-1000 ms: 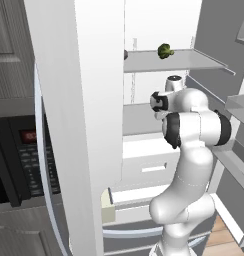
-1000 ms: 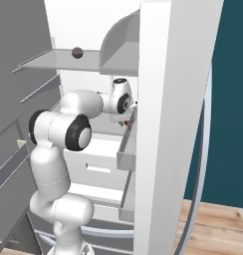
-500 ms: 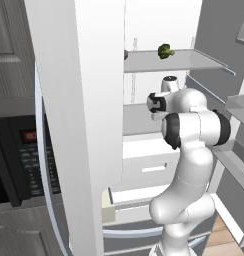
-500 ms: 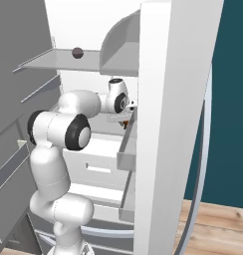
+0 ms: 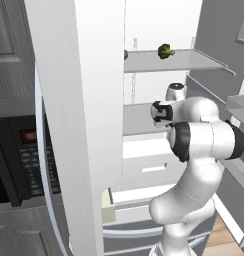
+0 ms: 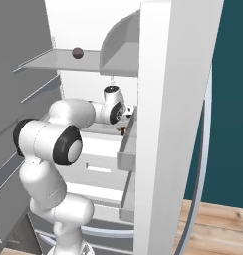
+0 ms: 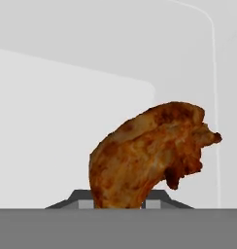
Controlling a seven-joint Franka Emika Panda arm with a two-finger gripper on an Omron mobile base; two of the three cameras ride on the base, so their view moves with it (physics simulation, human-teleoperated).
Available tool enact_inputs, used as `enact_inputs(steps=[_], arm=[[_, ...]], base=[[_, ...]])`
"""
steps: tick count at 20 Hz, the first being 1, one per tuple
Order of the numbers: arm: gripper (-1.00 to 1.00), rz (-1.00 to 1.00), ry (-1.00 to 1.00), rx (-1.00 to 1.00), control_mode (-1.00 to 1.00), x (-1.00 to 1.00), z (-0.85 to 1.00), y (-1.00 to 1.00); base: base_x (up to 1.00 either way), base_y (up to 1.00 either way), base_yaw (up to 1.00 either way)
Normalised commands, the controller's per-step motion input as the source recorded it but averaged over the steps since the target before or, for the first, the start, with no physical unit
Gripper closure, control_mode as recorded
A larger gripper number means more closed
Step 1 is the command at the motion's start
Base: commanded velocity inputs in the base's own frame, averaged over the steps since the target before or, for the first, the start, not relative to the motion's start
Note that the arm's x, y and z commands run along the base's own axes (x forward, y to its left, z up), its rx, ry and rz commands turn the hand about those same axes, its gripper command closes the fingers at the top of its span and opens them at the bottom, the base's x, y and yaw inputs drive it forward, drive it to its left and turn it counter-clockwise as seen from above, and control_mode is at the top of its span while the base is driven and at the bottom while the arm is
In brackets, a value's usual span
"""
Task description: Gather the eggplant and broccoli from the fridge and place them on a tray on the dining counter. Then gather the chicken drumsticks from the fridge and place them on the other tray.
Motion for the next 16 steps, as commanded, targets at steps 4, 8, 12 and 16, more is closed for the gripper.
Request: enact_inputs(steps=[4, 8, 12, 16], arm=[[1.0, 0.04, -0.21, 0.0, -1.0, -0.8, 0.01, 0.13], [1.0, 0.0, -0.14, 0.0, -1.0, -0.76, 0.53, 0.11], [1.0, 0.0, -0.08, 0.0, -1.0, -0.81, 0.63, 0.07], [1.0, 0.0, -0.01, 0.02, -1.0, -0.85, 0.63, 0.07]], base=[[0.0, 0.0, 0.0], [0.0, 0.0, 0.0], [0.0, 0.0, 0.0], [0.0, 0.0, 0.0]])
